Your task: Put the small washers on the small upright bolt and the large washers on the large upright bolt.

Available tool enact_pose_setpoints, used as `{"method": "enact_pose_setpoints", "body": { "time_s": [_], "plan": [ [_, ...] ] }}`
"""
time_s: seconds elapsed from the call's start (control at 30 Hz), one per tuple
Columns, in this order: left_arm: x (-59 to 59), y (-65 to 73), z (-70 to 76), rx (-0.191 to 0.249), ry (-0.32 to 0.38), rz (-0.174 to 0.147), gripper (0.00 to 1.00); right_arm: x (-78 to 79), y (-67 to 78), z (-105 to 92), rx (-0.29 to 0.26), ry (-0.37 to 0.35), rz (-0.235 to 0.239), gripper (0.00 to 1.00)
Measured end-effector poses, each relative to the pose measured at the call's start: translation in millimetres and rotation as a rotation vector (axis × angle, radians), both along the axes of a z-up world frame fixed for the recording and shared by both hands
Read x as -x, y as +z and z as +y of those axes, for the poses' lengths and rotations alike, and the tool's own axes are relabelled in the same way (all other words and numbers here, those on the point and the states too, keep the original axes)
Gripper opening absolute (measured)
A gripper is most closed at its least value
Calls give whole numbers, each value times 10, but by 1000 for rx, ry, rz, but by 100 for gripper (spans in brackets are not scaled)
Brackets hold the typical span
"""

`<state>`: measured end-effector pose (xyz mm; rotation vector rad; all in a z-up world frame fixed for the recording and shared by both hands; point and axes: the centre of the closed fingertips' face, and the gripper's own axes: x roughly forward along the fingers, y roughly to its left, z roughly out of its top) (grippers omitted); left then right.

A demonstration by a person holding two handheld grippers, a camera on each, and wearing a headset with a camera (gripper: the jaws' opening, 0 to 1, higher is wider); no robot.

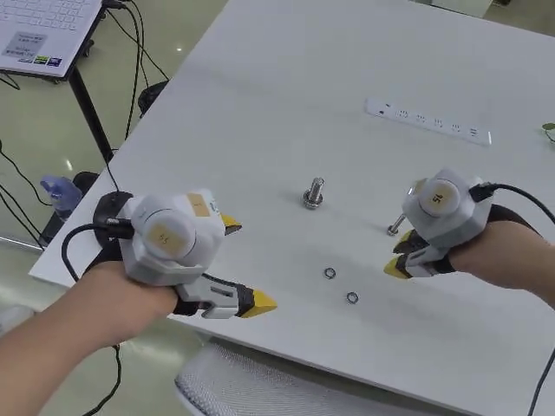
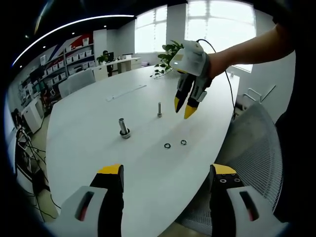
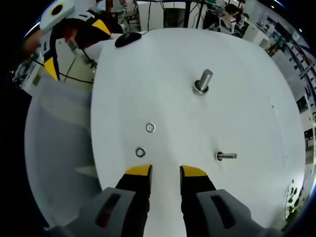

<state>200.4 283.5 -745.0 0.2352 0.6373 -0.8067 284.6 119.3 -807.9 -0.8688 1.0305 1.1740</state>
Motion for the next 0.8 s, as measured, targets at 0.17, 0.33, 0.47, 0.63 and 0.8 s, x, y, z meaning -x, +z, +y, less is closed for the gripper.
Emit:
{"method": "enact_pose_setpoints", "body": {
  "time_s": [0.17, 0.33, 0.47, 0.63, 0.8],
  "plan": [
    [-8, 12, -27, 5, -3, -4, 70, 150, -73, 35, -6, 9, 18, 25],
    [-13, 23, -34, 5, -2, -5, 71, 227, -143, 66, -18, 9, 30, 26],
    [-17, 21, -34, 3, -4, -5, 71, 273, -201, 103, -23, 4, 32, 26],
    [-14, 13, -47, 0, -6, -4, 70, 275, -325, 147, -29, -8, 26, 25],
    [-18, 16, -65, 5, -3, -5, 70, 291, -499, 172, -22, -15, 23, 25]
  ]
}}
